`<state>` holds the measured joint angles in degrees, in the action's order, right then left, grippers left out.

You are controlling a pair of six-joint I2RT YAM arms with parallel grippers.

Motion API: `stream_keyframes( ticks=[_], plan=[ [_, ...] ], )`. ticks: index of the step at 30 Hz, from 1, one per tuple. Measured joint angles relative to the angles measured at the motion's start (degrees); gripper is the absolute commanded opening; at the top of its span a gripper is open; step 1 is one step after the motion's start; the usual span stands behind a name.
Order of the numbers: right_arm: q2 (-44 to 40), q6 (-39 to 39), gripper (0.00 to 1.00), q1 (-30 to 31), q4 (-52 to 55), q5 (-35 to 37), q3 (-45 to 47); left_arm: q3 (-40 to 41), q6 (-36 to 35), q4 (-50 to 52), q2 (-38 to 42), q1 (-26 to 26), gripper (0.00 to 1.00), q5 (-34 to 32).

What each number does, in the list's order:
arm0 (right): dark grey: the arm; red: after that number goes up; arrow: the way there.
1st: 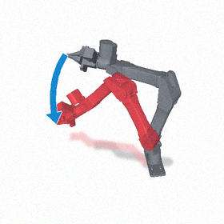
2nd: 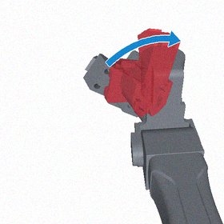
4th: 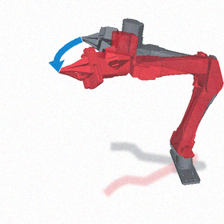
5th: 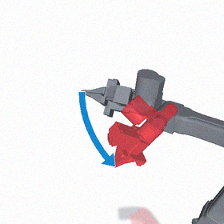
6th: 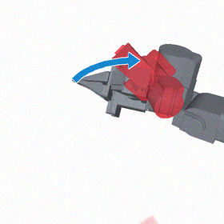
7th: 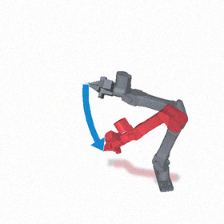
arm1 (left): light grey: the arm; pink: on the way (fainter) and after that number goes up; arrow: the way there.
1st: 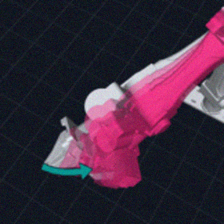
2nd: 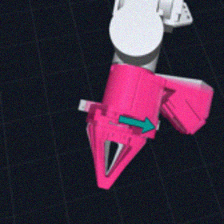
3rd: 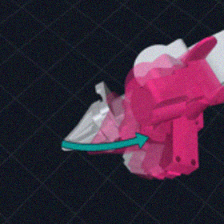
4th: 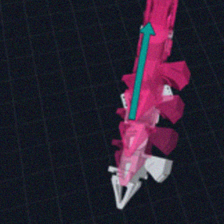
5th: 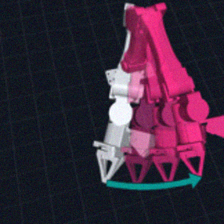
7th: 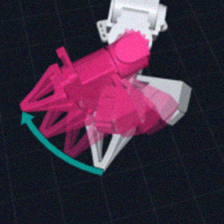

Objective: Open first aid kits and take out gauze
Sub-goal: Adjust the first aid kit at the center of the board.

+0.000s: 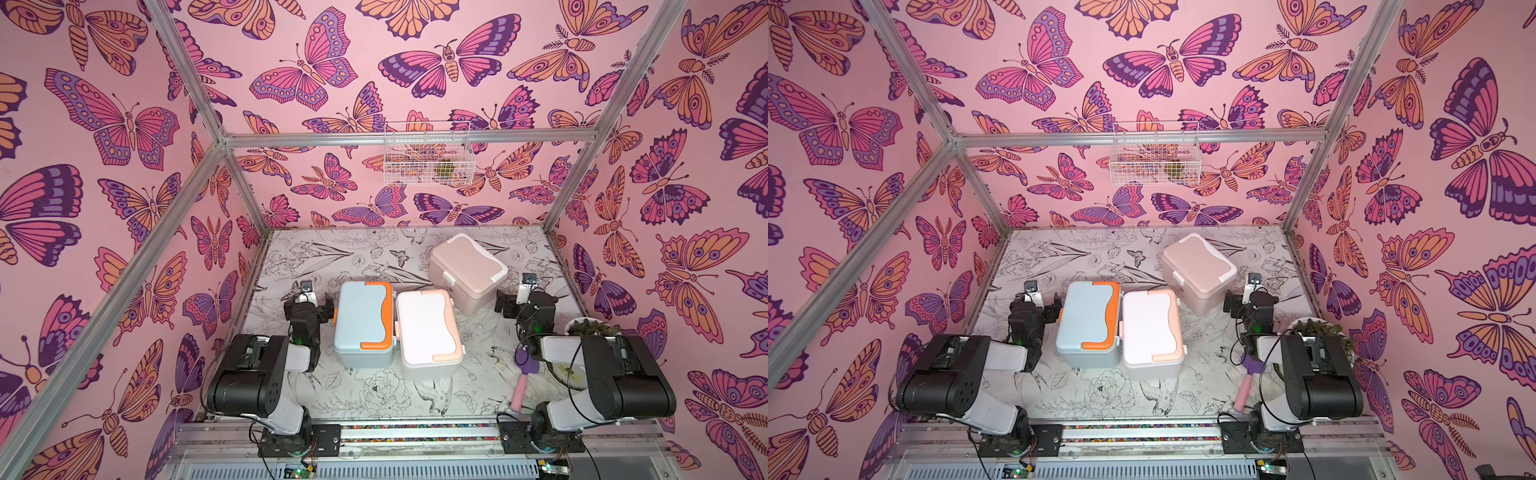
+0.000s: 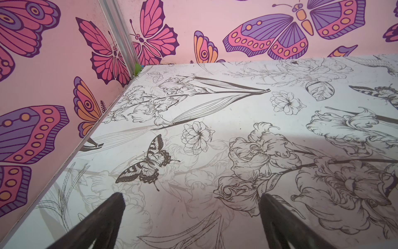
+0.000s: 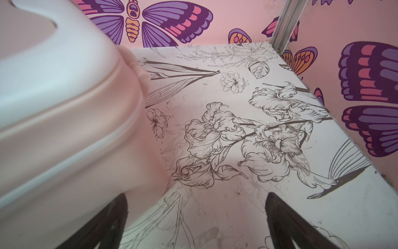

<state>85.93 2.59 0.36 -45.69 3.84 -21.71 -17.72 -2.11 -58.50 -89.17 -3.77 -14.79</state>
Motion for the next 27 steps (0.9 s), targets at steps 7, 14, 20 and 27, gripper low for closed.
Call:
stream_keyframes(
  ticks=[7, 14, 20, 27],
  plan=[
    [0.0, 0.0, 0.99, 0.0, 0.0, 0.0, 0.0, 0.0, 0.0, 0.0, 0.0, 0.0, 0.99, 0.0],
    [0.0, 0.0, 0.99, 0.0, 0.0, 0.0, 0.0, 0.0, 0.0, 0.0, 0.0, 0.0, 0.99, 0.0],
    [-0.7, -0.7, 0.99, 0.0, -0.3, -1.5, 0.0, 1.3, 0.0, -2.1, 0.2, -0.5, 0.99, -1.0],
    [-19.4, -0.9, 0.99, 2.4, 7.9, -1.7, 0.1, 4.9, -0.7, -2.0, 5.9, -2.1, 0.99, -3.3]
  ],
)
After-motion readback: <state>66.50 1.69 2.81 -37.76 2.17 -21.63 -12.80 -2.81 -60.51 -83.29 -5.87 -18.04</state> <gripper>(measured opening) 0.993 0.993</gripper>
